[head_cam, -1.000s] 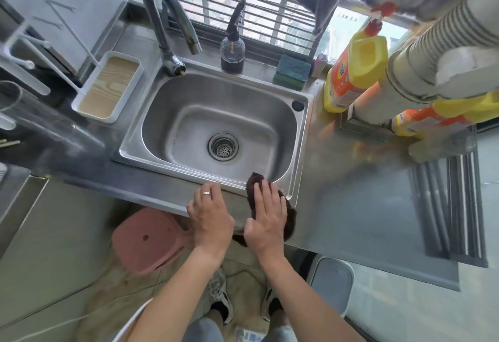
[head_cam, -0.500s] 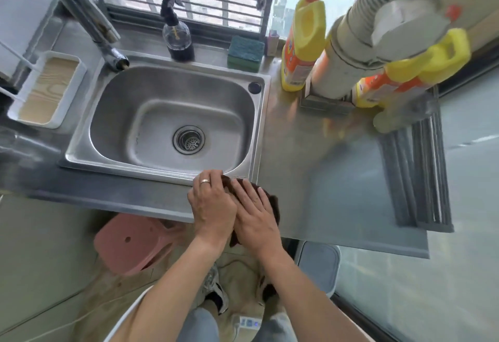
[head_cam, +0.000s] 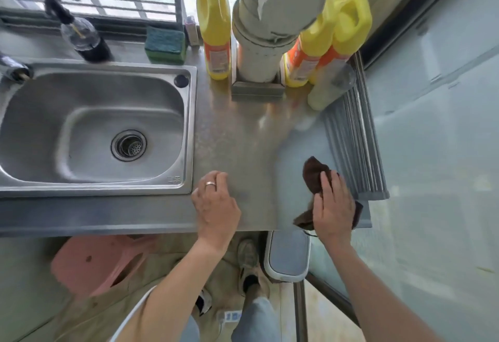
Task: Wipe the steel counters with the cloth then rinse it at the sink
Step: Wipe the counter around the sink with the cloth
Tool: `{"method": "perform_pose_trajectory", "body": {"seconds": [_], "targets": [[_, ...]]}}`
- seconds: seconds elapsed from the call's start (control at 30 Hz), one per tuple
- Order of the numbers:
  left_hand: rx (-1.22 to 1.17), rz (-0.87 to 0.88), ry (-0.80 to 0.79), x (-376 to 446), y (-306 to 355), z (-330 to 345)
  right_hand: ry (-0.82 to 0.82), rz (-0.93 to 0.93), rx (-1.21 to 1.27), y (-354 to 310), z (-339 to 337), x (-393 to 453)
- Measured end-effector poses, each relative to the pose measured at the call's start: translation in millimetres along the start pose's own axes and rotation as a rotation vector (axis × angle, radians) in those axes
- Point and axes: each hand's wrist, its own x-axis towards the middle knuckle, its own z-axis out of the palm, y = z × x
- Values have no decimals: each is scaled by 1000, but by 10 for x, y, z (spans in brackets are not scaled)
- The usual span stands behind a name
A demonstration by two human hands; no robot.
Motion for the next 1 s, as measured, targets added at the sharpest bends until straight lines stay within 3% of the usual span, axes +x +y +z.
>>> {"method": "perform_pose_trajectory", "body": {"seconds": [0.1, 0.17, 0.37, 0.5, 1.0], "targets": [[-8, -43, 8, 1, -28, 2, 52, 123, -8, -278, 63, -74], [-1, -71, 11, 1, -97, -19, 31, 67, -28, -508, 114, -154], [7, -134, 71, 16, -524, -220, -130, -505, -9, -1405, 373, -538], [-14, -211, 159, 48, -950, -392, -206, -752, -13, -2097, 656, -714], [-62, -516, 413, 80, -2777, -1145, -336, -958, -12, -4403, 1358, -1062]]}}
